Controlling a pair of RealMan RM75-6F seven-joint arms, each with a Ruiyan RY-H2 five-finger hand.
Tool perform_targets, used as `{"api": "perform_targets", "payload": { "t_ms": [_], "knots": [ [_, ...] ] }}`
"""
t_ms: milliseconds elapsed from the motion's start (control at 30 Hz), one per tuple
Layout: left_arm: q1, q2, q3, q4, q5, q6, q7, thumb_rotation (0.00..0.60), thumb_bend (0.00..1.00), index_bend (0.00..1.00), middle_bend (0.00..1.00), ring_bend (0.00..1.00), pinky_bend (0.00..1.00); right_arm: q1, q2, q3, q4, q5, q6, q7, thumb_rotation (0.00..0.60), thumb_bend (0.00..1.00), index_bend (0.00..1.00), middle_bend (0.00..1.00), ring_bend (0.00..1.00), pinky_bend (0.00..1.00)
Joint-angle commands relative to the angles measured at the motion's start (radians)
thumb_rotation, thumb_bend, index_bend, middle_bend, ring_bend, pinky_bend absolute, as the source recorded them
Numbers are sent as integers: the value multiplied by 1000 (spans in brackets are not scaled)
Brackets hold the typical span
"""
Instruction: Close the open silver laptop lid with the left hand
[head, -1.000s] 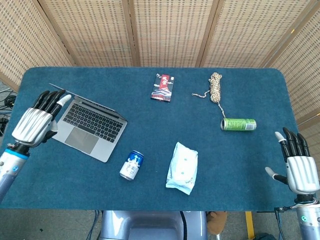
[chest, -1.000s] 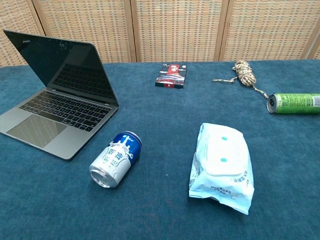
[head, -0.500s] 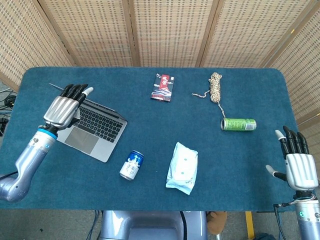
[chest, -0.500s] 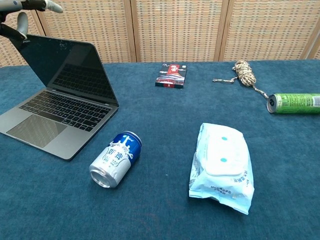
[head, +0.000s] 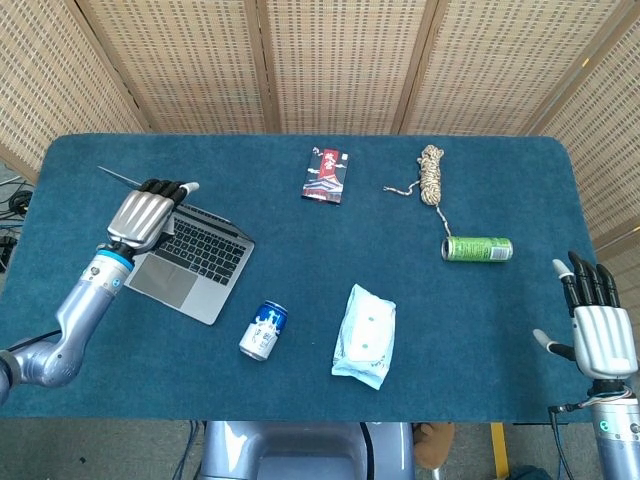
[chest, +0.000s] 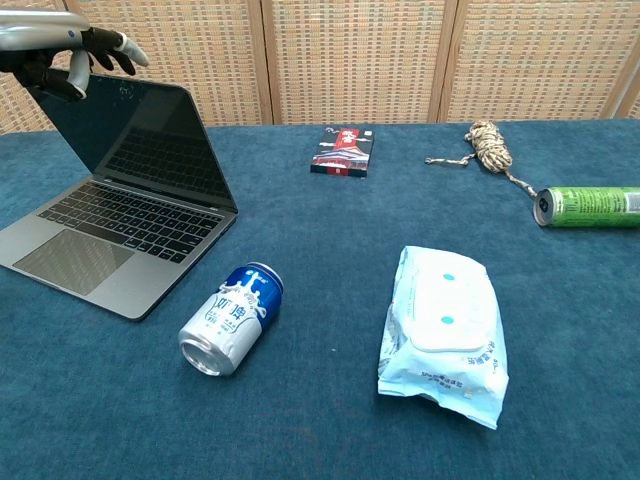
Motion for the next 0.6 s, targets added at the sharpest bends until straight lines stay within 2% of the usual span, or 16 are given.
{"api": "perform_targets", "payload": {
  "t_ms": [33, 400, 600],
  "knots": [
    [-9, -6, 10, 1, -19, -3, 12, 600, 1000, 135, 196, 173, 146, -1, 1, 0, -1, -1, 2, 1, 600, 0, 36, 0, 0, 0],
    [-6, 18, 54, -15, -48, 4, 29, 600, 1000, 135, 230, 205, 185, -3, 7, 0, -7, -3, 8, 11, 600, 0, 36, 0, 0, 0],
    [22, 74, 88, -67, -37, -1, 3, 600, 1000, 153, 326, 282, 247, -7, 13, -4, -16, -13, 17, 17, 600, 0, 36, 0, 0, 0]
  ]
}}
